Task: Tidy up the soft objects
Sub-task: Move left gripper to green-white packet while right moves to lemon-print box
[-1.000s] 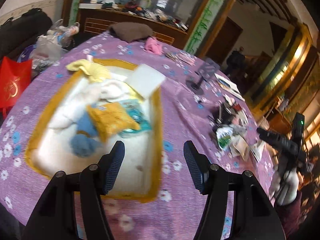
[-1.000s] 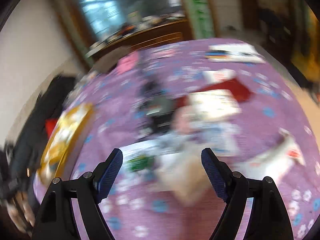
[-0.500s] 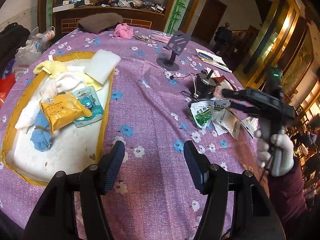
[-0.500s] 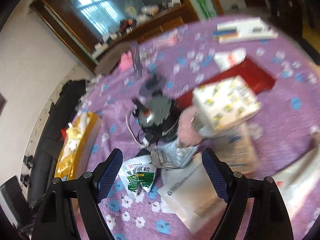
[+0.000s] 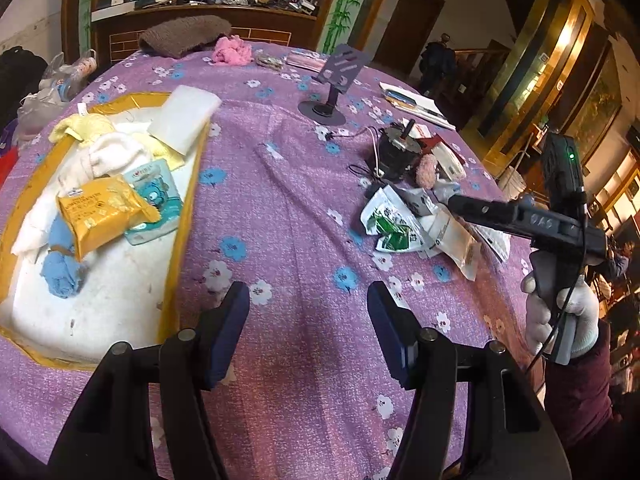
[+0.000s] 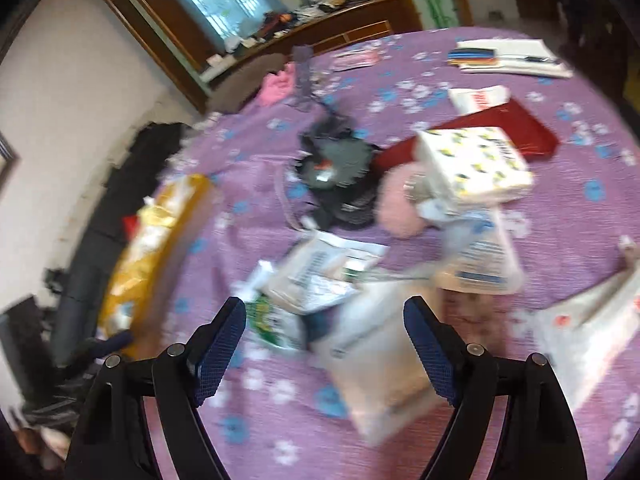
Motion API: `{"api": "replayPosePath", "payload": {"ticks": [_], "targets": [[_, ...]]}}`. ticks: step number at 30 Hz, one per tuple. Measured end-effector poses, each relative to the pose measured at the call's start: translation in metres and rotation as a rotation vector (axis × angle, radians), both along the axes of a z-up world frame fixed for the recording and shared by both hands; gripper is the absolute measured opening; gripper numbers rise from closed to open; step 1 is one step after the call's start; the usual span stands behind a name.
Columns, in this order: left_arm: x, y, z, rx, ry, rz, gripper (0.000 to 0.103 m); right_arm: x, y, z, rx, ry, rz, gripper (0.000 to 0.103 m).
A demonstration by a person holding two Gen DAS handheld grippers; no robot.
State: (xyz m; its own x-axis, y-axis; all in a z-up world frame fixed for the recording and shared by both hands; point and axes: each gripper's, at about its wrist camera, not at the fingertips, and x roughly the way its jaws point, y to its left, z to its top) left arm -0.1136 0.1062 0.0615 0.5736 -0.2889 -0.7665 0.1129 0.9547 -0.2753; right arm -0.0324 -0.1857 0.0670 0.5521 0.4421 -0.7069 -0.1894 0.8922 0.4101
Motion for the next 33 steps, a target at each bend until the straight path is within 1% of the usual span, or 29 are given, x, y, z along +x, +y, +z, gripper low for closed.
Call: {"api": "replayPosePath", "payload": {"ticks": [3, 5, 6, 8, 11, 13, 16, 19, 20, 21, 23, 24, 25, 26, 27, 28, 31, 33], "targets": [[0.001, -0.003, -0.002, 0.004, 0.009, -0.001, 0.06, -0.006, 0.009, -0.004, -0.112, -0.009, -0.004, 0.082], [0.002, -0.004, -0.003, 0.003, 0.017, -0.004, 0.06, -0.009, 0.016, -0.004, -0.146, -0.023, -0.011, 0.082], [0.003, -0.005, -0.003, 0.001, 0.023, -0.005, 0.06, -0.008, 0.017, -0.004, -0.147, -0.032, -0.017, 0.081], [0.007, -0.008, -0.002, -0.013, 0.031, -0.008, 0.06, -0.006, 0.015, -0.001, -0.109, -0.054, -0.029, 0.08], [0.015, -0.015, 0.004, -0.052, 0.029, -0.027, 0.06, -0.018, 0.001, -0.001, -0.024, -0.072, -0.06, 0.08], [0.022, -0.022, 0.006, -0.044, 0.021, -0.035, 0.06, -0.026, -0.018, -0.001, 0.046, -0.086, -0.086, 0.08], [0.04, -0.038, 0.005, 0.011, 0.008, -0.059, 0.06, -0.038, -0.043, 0.001, 0.091, -0.103, -0.125, 0.081], [0.064, -0.061, -0.004, 0.079, 0.014, -0.122, 0.06, -0.043, -0.066, -0.001, 0.122, -0.086, -0.143, 0.082], [0.074, -0.073, -0.009, 0.117, 0.014, -0.16, 0.06, -0.042, -0.07, -0.006, 0.139, -0.075, -0.142, 0.082], [0.079, -0.079, -0.012, 0.146, 0.011, -0.183, 0.06, -0.044, -0.074, -0.007, 0.164, -0.062, -0.136, 0.082], [0.092, -0.097, -0.023, 0.229, 0.008, -0.244, 0.059, -0.043, -0.075, -0.009, 0.203, -0.037, -0.111, 0.082], [0.096, -0.103, -0.026, 0.243, -0.004, -0.272, 0.06, -0.041, -0.073, -0.009, 0.211, -0.031, -0.1, 0.082], [0.098, -0.106, -0.025, 0.243, -0.026, -0.289, 0.06, -0.039, -0.07, -0.009, 0.222, -0.021, -0.079, 0.082], [0.102, -0.11, -0.024, 0.26, -0.054, -0.308, 0.059, -0.034, -0.067, -0.01, 0.231, -0.014, -0.067, 0.082], [0.105, -0.114, -0.024, 0.282, -0.05, -0.315, 0.059, -0.03, -0.065, -0.008, 0.243, -0.013, -0.058, 0.082], [0.106, -0.115, -0.024, 0.287, -0.047, -0.323, 0.059, -0.025, -0.065, -0.006, 0.247, -0.022, -0.069, 0.082], [0.107, -0.124, -0.026, 0.301, -0.052, -0.369, 0.059, -0.016, -0.082, 0.003, 0.244, -0.059, -0.154, 0.083], [0.109, -0.13, -0.031, 0.296, -0.052, -0.406, 0.06, -0.005, -0.099, 0.007, 0.225, -0.052, -0.207, 0.083]]}}
